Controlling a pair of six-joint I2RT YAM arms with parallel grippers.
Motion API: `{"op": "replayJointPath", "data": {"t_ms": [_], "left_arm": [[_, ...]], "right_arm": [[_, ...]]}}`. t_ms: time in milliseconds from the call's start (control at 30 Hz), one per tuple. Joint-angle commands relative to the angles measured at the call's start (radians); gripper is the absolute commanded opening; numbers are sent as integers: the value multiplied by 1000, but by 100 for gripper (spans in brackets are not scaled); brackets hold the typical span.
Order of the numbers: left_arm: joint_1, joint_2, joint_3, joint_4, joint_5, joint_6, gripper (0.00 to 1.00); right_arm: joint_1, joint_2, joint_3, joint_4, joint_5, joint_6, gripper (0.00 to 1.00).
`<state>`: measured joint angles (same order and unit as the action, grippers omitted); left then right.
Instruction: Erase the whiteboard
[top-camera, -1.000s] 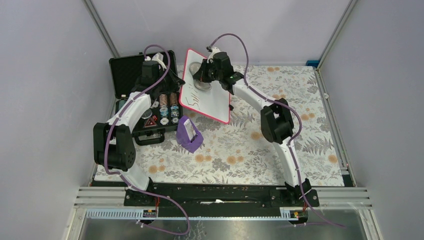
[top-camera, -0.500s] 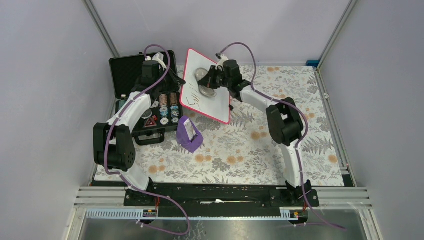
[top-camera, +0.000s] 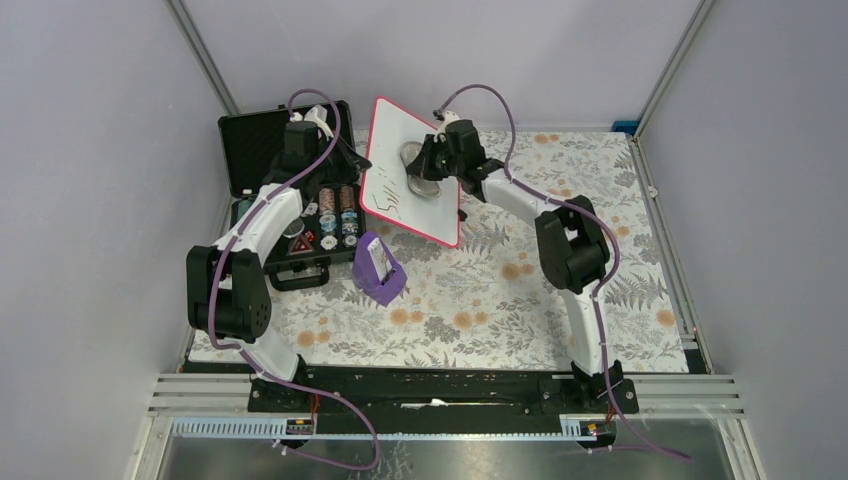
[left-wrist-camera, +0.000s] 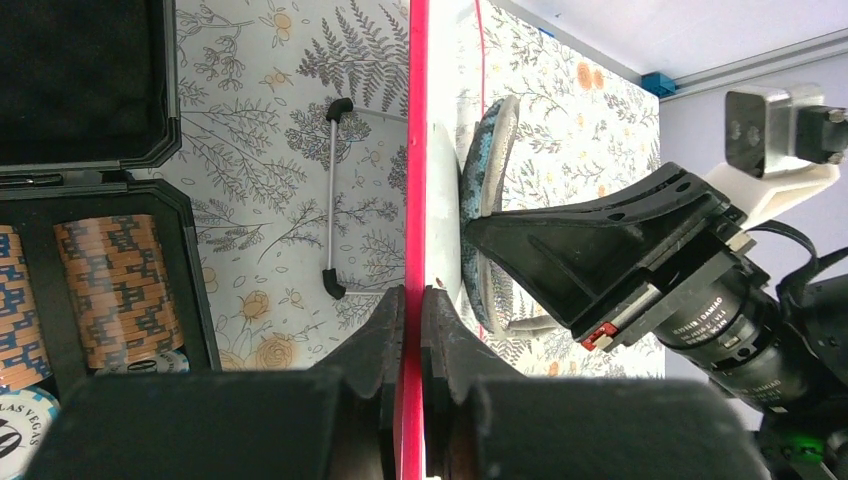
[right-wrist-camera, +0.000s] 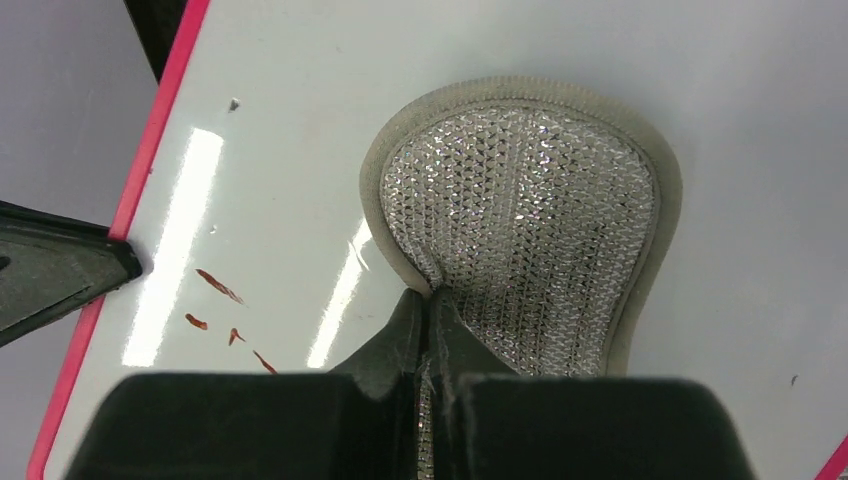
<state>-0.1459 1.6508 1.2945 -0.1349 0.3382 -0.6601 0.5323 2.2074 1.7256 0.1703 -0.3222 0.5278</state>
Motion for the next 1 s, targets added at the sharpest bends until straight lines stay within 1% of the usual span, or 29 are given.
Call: {"op": "replayJointPath", "data": {"t_ms": [0,67,200,300,433,533,633,700,800,967], "left_arm": [[-63,7,-4,-34,149,-21,0],[-63,6,-4,-34,147,-22,0],[-63,7,-6,-35,140,-19,0],[-64,8,-6,-33,142,-19,0],[-63,8,-6,-34,139,-18,0],[-64,7,-6,-34,143,-18,0],[-64,3,-7,-35,135,-14,0],[-64,2,-6,-35,137,-13,0],[-64,5,-6,-35,145,-17,0],[-63,3,-6,-35,144,-18,0]], "right_arm": [[175,49,115,-164,-70,-119,0],[185,46,166,-196,-123,-145,0],[184,36,198,-180,-232,-182,0],[182,54,188,-180,-253,-194,0],[162,82,173,-203,-236,-165,0],[121,70,92,-195,-166,-110,0],[50,57,-1,-200,-104,-43,0],[15,57,-30,-224,-65,-22,0],[8,58,-14,-290,-18,-40,0],[34,38,-14,-265,-35,-46,0]]}}
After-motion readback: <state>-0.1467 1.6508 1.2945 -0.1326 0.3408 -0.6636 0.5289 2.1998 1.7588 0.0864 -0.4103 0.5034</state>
